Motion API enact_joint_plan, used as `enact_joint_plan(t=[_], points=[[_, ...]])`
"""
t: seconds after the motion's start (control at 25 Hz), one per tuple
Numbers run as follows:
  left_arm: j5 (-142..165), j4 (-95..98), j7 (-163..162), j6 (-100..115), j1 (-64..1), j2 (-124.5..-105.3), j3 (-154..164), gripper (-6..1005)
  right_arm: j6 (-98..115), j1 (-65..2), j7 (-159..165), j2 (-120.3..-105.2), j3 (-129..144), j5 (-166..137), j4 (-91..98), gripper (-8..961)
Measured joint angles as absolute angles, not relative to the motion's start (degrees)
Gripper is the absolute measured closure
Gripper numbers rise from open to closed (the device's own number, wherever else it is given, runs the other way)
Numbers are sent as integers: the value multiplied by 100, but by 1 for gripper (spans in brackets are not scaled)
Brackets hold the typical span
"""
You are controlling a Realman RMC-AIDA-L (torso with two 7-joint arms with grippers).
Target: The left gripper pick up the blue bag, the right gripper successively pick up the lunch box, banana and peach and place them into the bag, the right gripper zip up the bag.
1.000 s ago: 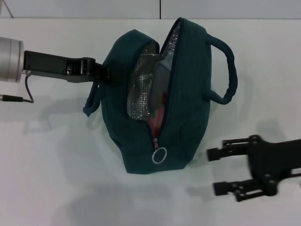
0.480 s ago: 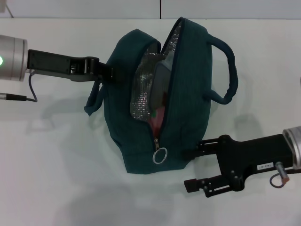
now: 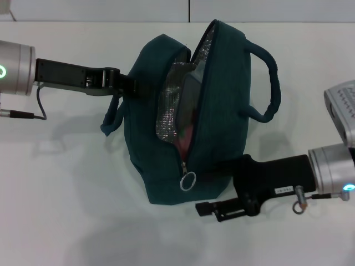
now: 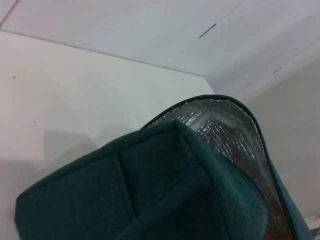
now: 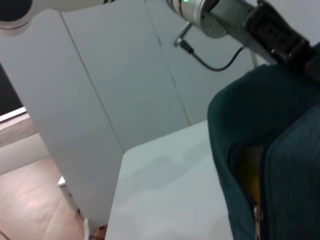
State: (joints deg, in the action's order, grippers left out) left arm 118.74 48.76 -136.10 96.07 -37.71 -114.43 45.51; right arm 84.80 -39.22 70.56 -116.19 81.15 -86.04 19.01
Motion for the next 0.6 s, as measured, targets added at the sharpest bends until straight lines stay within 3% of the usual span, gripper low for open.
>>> enact_joint_plan(t=[0.6], points=[[11903,4869,-13495,9634,-3866,-11501,4573,892,7384,-3981,7131,-11620,9895,-6820,2075,218]])
